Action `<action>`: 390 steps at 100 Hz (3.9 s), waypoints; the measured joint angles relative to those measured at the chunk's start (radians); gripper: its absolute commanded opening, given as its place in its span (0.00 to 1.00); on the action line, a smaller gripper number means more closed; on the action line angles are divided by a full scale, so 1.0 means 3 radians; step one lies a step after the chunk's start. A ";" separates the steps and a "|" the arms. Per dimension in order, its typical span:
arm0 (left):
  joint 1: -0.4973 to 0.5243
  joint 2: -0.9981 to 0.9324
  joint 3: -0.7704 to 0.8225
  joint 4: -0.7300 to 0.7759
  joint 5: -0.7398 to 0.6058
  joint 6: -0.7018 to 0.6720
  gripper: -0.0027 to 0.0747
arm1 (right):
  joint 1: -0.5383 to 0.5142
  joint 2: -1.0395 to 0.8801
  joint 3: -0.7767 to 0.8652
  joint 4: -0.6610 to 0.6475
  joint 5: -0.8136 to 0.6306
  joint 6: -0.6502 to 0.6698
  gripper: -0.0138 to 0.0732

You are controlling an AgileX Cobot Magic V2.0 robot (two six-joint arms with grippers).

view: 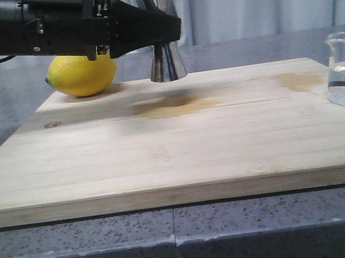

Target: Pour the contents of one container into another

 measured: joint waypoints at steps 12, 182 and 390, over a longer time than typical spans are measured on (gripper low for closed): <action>0.0000 0.0000 0.0000 0.0000 0.0000 -0.0005 0.03 | 0.0306 0.0000 0.0159 -0.0335 -0.0312 0.0352 0.82; 0.0000 0.0000 -0.0007 0.0000 0.0000 -0.0005 0.03 | 0.0196 0.1710 0.1654 -0.0714 -0.3833 0.0473 0.87; 0.0000 0.0000 -0.0007 0.0000 0.0000 -0.0005 0.03 | 0.0093 0.1782 0.1166 -0.0847 -0.3480 0.0473 0.48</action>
